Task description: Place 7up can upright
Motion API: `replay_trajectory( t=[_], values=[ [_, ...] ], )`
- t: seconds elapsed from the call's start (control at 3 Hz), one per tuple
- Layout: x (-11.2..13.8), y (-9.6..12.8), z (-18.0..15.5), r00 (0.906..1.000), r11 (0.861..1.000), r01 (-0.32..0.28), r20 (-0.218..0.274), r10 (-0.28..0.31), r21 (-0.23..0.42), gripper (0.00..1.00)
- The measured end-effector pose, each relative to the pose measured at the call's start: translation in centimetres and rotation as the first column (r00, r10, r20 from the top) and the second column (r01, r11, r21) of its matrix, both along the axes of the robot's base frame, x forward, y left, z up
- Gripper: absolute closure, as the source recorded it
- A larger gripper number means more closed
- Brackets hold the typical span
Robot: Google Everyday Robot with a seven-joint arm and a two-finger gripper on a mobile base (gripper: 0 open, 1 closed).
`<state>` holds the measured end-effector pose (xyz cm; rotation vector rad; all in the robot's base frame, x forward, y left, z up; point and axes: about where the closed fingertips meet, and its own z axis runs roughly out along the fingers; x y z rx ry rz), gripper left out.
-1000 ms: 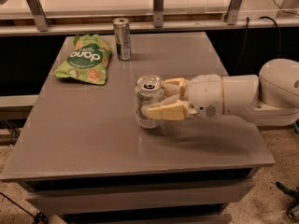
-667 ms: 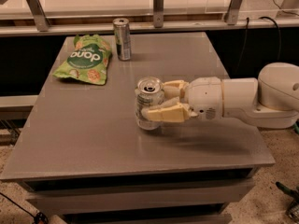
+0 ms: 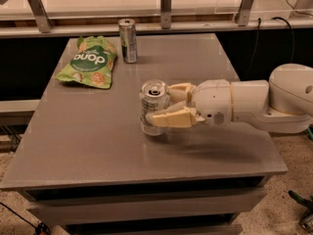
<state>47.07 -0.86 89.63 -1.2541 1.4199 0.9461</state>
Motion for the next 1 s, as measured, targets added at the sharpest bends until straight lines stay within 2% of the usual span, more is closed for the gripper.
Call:
replay_trajectory(
  t=[0.67, 1.0],
  values=[
    [-0.23, 0.47, 0.36, 0.9999, 1.000, -0.009, 0.007, 0.009, -0.003, 0.12],
    [-0.34, 0.69, 0.53, 0.9999, 1.000, -0.013, 0.010, 0.013, -0.004, 0.00]
  ],
)
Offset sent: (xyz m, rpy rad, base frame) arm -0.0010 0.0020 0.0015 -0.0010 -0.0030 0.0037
